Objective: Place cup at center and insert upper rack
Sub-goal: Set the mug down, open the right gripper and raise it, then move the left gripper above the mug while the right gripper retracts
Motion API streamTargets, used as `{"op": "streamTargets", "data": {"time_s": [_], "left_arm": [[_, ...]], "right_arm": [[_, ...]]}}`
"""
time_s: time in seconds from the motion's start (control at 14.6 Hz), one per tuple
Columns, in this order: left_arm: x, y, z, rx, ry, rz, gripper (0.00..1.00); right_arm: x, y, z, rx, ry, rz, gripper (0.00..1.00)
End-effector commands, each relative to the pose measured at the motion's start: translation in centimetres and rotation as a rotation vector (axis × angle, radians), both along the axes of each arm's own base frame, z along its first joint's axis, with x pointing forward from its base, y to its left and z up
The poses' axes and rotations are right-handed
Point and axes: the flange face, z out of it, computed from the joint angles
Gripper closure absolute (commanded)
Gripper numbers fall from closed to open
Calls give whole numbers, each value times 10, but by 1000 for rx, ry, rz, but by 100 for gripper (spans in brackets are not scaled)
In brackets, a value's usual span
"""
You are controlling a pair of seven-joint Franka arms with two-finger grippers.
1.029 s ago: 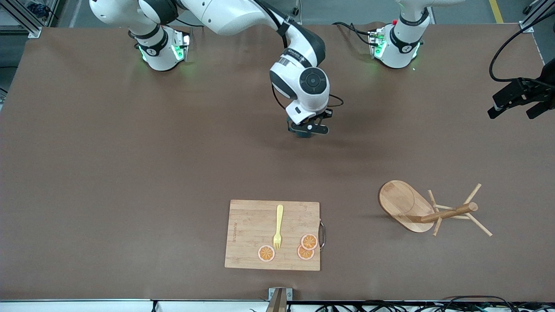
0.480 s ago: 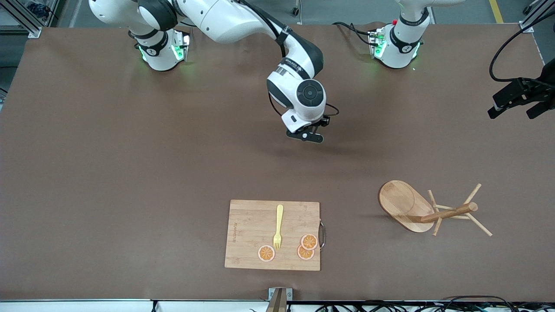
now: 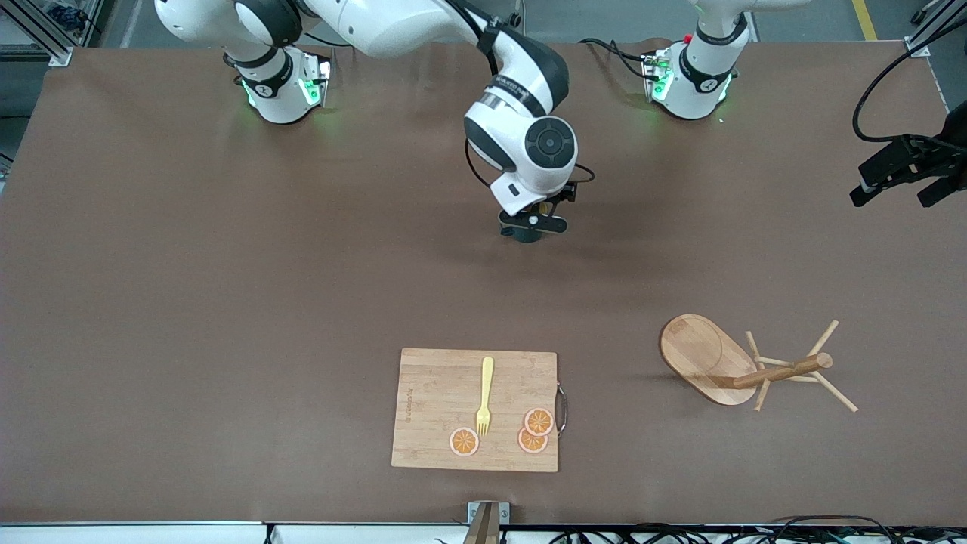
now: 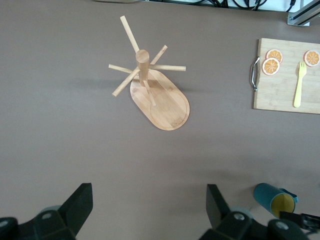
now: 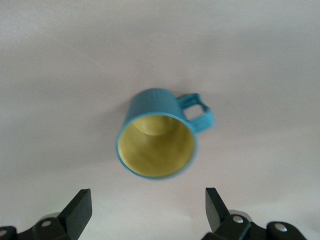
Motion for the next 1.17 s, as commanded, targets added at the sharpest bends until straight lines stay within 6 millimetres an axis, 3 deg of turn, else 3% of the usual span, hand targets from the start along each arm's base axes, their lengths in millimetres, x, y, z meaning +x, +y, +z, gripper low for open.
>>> {"op": "streamTargets", "data": {"time_s": [0.0, 0.14, 0.27, 0.41, 0.69, 0.89, 1.1], "left_arm": [[-4, -4, 8, 8, -15, -18, 0], [-6, -9, 9, 7, -10, -28, 0], [-12, -22, 8, 7, 19, -46, 0], [-20, -51, 13, 11, 33, -87, 0], [-38, -143, 20, 9, 33, -70, 0], [-61, -231, 12, 7, 56, -47, 0], [-91, -305, -1, -4, 74, -50, 0]], "right_arm": [[29, -47, 51, -39, 37, -51, 0], [58, -87, 78, -62, 40, -103, 0], [93, -145, 115, -92, 29, -182, 0], [132, -210, 120, -134, 62, -241, 0], [191, -317, 115, -193, 21, -210, 0], [225, -401, 114, -191, 9, -147, 0], [249, -492, 116, -156, 7, -42, 0]]}}
